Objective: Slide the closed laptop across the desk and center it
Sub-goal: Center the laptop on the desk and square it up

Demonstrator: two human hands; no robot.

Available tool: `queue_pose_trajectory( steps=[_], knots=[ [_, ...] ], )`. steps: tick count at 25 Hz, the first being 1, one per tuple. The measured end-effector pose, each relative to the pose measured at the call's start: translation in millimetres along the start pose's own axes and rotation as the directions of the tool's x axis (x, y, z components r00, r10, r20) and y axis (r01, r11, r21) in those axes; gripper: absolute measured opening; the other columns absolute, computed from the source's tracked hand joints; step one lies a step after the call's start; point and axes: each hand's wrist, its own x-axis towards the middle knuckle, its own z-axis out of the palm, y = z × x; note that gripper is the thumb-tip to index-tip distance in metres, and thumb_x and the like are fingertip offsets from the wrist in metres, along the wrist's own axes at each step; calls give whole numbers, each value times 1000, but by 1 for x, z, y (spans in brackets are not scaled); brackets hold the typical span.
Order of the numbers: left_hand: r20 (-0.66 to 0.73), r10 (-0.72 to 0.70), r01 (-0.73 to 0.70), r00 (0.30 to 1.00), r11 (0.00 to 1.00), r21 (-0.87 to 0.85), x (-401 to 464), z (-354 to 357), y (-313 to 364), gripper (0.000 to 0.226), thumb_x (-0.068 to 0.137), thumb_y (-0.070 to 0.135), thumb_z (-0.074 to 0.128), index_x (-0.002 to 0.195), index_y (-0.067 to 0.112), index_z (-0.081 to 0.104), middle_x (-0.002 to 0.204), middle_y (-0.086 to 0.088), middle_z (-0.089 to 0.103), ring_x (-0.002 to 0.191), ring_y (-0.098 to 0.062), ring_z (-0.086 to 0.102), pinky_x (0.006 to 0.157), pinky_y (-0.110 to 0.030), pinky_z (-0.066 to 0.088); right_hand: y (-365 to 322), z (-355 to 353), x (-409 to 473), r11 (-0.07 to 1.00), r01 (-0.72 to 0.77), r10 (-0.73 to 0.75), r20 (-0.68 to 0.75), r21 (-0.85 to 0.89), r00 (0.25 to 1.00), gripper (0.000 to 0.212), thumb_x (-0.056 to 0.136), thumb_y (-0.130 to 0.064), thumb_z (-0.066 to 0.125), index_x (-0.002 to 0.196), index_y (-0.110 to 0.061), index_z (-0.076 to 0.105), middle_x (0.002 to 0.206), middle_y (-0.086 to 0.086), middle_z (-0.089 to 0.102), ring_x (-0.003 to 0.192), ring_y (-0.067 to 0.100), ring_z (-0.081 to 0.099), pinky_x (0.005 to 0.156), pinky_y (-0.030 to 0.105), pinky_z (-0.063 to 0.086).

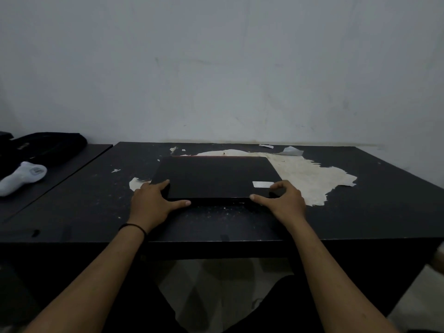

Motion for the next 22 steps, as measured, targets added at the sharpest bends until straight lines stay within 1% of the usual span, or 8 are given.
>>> queue_pose_trajectory(
  steps=[3,5,7,9,12,16,19,22],
  knots=[
    [-26,-5,3,1000,998,-69,-6,-5,-2,105,53,76,79,141,23,58,136,-7,63,123,-26,60,101,-42,52,2,-4,-8,999,18,-17,-15,35,1000,62,49,-70,86,87,-31,57,104,-6,63,96,21,58,77,40,49],
    [-54,9,-14,999,995,-96,-14,-8,-3,101,54,72,82,138,21,61,134,-6,66,121,-24,61,102,-39,52,3,-8,-17,999,33,-31,-55,39,998,62,49,-72,84,82,-28,56,96,-8,63,89,19,59,72,40,48],
    [-85,11,-21,996,993,-118,-30,-8,-4,99,52,74,81,136,25,63,131,-7,65,121,-27,59,104,-40,49,6,-12,-26,996,57,-48,-115,73,992,61,51,-71,84,78,-24,54,89,-5,63,83,19,60,67,40,48],
    [-132,-10,-9,991,989,-147,-49,-7,-4,96,50,78,79,133,32,64,136,-7,58,126,-30,52,107,-42,45,8,-15,-37,988,81,-57,-177,129,983,61,54,-69,84,76,-21,53,85,-2,61,81,20,60,61,37,44],
    [-192,-30,-1,981,988,-158,-68,-7,-1,94,48,80,77,130,37,65,144,-7,51,132,-30,45,109,-43,42,10,-20,-47,977,82,-35,-233,196,972,59,59,-65,84,76,-18,52,87,-1,61,85,21,59,62,34,41],
    [-233,-34,-4,972,987,-159,-78,-8,0,90,48,81,74,127,39,67,143,-7,52,133,-28,43,110,-43,40,12,-19,-53,978,62,-4,-279,199,960,55,65,-58,85,78,-16,51,94,8,63,87,27,60,67,35,42],
    [-252,-19,-21,968,987,-158,-79,-7,-2,86,48,80,75,124,40,69,142,-8,54,132,-27,44,109,-39,39,11,-17,-55,986,41,13,-320,162,947,52,67,-53,85,79,-17,49,99,13,62,85,29,59,59,30,39],
    [-257,-9,-34,966,986,-166,-80,-7,-5,87,45,83,72,121,40,71,142,-10,56,132,-29,46,110,-40,38,11,-16,-61,991,34,17,-371,130,928,51,66,-51,84,78,-19,46,94,13,62,78,27,58,57,30,37]
  ],
)
